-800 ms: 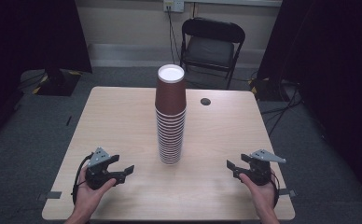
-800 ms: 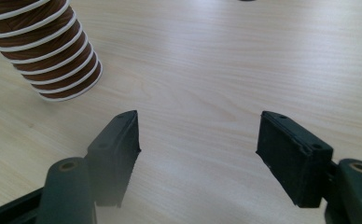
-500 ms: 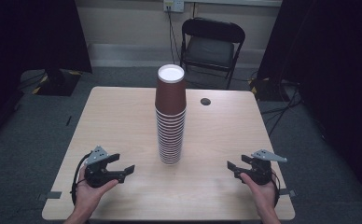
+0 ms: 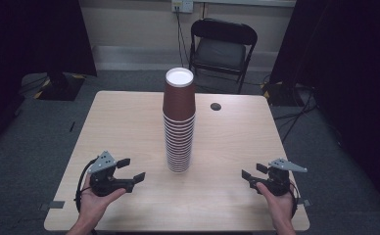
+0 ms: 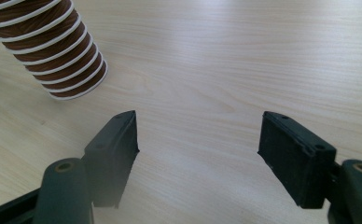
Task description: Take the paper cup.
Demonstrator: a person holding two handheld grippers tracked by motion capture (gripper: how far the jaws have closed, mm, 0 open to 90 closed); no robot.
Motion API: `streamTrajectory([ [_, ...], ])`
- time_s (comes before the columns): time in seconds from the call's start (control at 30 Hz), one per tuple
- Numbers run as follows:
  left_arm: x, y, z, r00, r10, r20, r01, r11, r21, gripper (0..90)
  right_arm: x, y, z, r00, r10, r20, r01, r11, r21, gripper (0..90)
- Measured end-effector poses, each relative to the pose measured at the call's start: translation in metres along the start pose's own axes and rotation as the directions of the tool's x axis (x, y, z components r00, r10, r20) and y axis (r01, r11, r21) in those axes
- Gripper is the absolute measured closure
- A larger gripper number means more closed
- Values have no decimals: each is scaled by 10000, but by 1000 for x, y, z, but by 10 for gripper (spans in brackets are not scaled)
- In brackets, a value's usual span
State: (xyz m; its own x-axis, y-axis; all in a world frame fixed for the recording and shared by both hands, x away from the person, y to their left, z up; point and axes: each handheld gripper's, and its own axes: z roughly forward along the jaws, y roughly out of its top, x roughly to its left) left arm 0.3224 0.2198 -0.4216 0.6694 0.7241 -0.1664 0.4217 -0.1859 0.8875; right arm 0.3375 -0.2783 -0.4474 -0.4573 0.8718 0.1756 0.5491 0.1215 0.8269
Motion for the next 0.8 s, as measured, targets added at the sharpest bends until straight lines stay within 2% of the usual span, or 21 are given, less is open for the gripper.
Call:
streamTrajectory([
  [0.23, -6, 17, -2, 9998, 194, 80, -191, 9993, -325, 202, 5, 0, 2, 9998, -150, -132, 151, 9999, 17, 272],
  [0.37, -10, 30, -4, 9983, 524, 253, -510, 9973, -535, 189, 7, 0, 4, 9996, -247, -162, 248, 9997, 36, 267],
  [0.5, -13, 37, -4, 9984, 474, 309, -453, 9967, -679, 160, 8, 0, 4, 9995, -246, -214, 248, 9997, 75, 252],
  [0.53, -15, 41, -3, 9976, 529, 445, -491, 9955, -814, 160, 9, 1, 5, 9993, -233, -283, 236, 9997, 71, 242],
  [0.8, -23, 58, 2, 9953, 729, 636, -672, 9939, -878, 158, 10, 1, 6, 9990, -290, -327, 295, 9995, 132, 227],
])
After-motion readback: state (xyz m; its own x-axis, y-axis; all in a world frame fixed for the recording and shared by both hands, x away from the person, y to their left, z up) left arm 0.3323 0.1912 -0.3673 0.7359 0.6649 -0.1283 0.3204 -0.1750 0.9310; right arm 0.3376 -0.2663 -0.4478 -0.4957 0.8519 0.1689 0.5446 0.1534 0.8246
